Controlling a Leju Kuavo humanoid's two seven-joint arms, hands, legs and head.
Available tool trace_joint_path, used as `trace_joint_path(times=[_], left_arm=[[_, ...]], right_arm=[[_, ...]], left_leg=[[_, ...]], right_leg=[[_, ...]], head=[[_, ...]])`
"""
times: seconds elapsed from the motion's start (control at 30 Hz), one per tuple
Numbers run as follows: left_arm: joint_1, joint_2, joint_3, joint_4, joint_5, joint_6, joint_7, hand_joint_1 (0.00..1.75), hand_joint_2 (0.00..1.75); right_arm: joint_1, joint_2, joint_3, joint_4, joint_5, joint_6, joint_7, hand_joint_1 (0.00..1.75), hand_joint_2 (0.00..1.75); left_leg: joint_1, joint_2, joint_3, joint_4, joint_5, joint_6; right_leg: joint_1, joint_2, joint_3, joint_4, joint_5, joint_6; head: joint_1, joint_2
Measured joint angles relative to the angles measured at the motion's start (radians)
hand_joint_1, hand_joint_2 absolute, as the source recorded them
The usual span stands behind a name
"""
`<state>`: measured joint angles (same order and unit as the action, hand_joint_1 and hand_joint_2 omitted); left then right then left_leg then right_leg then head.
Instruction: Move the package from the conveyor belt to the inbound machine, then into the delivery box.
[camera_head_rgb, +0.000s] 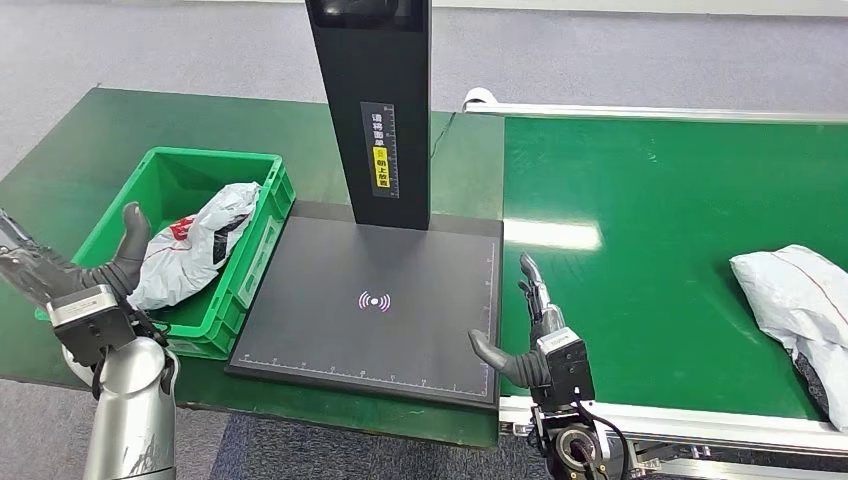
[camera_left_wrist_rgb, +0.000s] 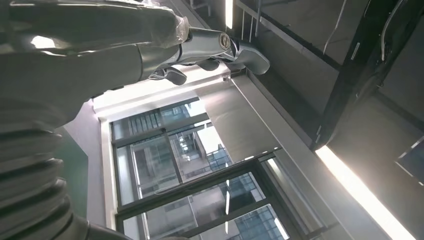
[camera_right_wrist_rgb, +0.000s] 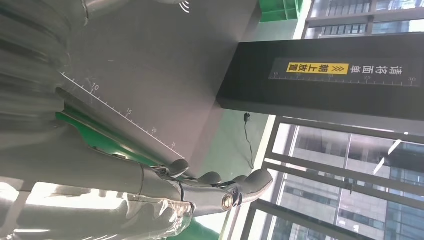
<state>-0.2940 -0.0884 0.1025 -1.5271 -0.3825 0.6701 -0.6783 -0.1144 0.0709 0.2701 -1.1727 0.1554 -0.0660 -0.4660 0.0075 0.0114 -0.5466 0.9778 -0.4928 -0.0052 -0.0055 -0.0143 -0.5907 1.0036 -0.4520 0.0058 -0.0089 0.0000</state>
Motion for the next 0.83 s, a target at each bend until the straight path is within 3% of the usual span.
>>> trace_joint_path(times=[0.07, 0.17, 0.27, 0.33, 0.57, 0.7, 0.83], left_arm=[[0.010, 0.007, -0.020, -0.003, 0.091, -0.131, 0.034, 0.00, 1.75], [0.043, 0.017, -0.079, -0.001, 0.258, -0.453, 0.098, 0.00, 1.75], [0.065, 0.019, -0.148, 0.032, 0.381, -0.680, 0.140, 0.00, 1.75], [0.070, 0.017, -0.188, 0.076, 0.429, -0.760, 0.160, 0.00, 1.75], [0.060, -0.008, -0.267, 0.300, 0.551, -0.902, 0.244, 0.00, 1.75], [0.047, -0.022, -0.291, 0.398, 0.553, -0.926, 0.246, 0.00, 1.75], [0.035, -0.029, -0.304, 0.433, 0.547, -0.919, 0.260, 0.00, 1.75]], right_arm=[[0.000, -0.001, 0.000, -0.001, -0.004, 0.002, -0.005, 0.00, 1.75], [-0.006, -0.003, 0.000, -0.004, -0.013, 0.017, -0.015, 0.00, 1.75], [-0.019, -0.003, 0.000, -0.007, -0.017, 0.033, -0.017, 0.00, 1.75], [-0.026, -0.002, 0.000, -0.013, -0.018, 0.040, -0.013, 0.00, 1.75], [-0.039, 0.021, 0.003, -0.032, -0.049, 0.115, 0.069, 0.00, 1.75], [-0.053, 0.040, 0.005, -0.032, -0.045, 0.124, 0.080, 0.00, 0.00], [-0.072, 0.049, 0.008, -0.032, -0.033, 0.134, 0.092, 0.00, 1.75]], left_leg=[[0.000, 0.000, 0.000, 0.000, 0.000, 0.000], [0.000, 0.000, 0.000, 0.000, 0.000, 0.000], [-0.001, 0.000, 0.000, 0.000, 0.000, 0.000], [-0.001, 0.000, 0.000, 0.000, 0.000, 0.000], [-0.001, 0.000, 0.000, 0.000, 0.000, 0.000], [0.000, 0.000, 0.000, 0.000, 0.000, 0.000], [-0.001, 0.000, 0.000, 0.000, 0.000, 0.000]], right_leg=[[0.000, 0.000, 0.000, 0.000, 0.000, 0.000], [0.000, 0.000, 0.000, 0.000, 0.000, 0.000], [-0.001, 0.000, 0.000, 0.000, 0.000, 0.000], [-0.001, 0.000, 0.000, 0.000, 0.000, 0.000], [0.000, 0.000, -0.001, 0.000, 0.000, 0.000], [0.000, 0.000, -0.001, 0.000, 0.000, 0.000], [0.000, 0.000, -0.001, 0.000, 0.000, 0.000]], head=[[0.000, 0.000], [0.000, 0.000], [0.000, 0.000], [0.000, 0.000], [0.000, 0.000], [0.000, 0.000], [0.000, 0.000]])
